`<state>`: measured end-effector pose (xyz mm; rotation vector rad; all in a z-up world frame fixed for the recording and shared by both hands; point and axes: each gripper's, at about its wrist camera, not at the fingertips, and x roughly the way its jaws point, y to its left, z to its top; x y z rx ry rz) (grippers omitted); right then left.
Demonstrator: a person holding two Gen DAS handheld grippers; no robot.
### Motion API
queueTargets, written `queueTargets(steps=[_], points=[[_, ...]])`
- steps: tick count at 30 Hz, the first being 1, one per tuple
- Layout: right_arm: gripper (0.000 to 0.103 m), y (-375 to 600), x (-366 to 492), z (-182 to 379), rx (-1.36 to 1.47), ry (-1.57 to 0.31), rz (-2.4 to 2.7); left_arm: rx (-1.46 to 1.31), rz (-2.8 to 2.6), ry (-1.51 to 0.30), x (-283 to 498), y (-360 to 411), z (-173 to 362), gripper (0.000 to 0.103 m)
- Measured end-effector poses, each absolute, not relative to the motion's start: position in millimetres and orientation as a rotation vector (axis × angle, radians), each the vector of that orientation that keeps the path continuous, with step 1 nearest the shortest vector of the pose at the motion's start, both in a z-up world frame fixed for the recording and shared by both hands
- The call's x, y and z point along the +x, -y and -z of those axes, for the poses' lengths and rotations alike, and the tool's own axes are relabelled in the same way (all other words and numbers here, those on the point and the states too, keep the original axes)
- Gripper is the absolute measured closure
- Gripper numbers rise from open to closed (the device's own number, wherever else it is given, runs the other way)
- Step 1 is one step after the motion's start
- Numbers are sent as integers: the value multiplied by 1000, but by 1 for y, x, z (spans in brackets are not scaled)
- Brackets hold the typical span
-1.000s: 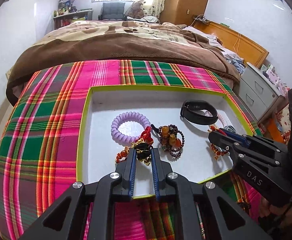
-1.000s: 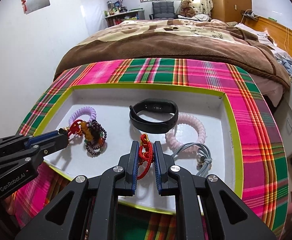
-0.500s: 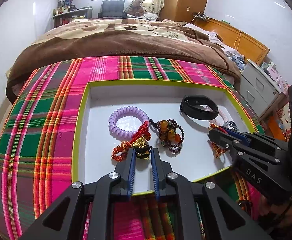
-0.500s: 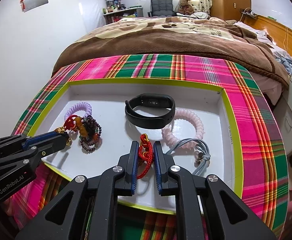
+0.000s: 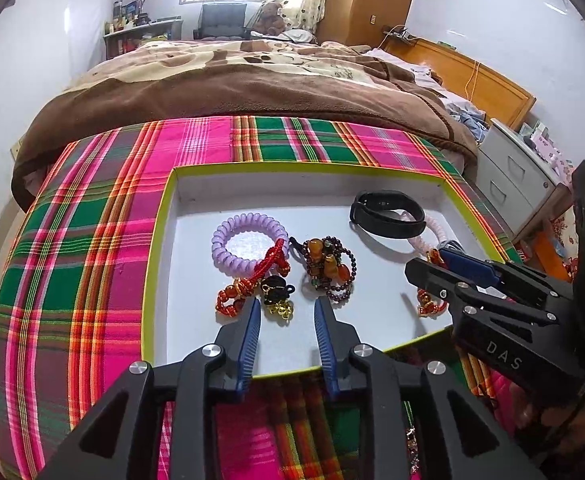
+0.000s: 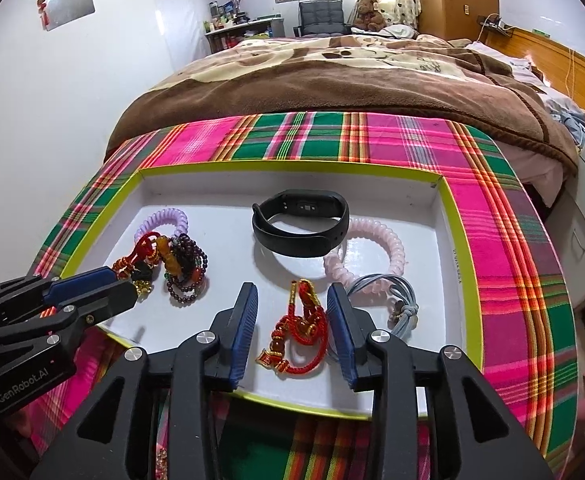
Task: Organize jewelry
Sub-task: 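Open the left tool to release the gold charm while the right tool releases the red keychain, then withdraw both tools from the box toward the gold chain and black cord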
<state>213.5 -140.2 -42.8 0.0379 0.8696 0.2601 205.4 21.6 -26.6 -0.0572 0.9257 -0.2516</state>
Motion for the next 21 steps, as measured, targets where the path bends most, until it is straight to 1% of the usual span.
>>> queueTargets(steps=[2, 8, 10, 21], points=[[66, 140, 212, 42, 38, -869, -259, -55, 250, -922, 202, -21, 25, 67], [65, 145, 200, 35, 56, -851, -260, -67, 263, -903, 189, -22, 18, 67], [62, 147, 194, 32, 62, -842, -260, -72, 265, -895, 183, -24, 16, 67], [62, 162, 160, 18, 84, -811, -252, -84, 264, -850, 143, -25, 0, 66]])
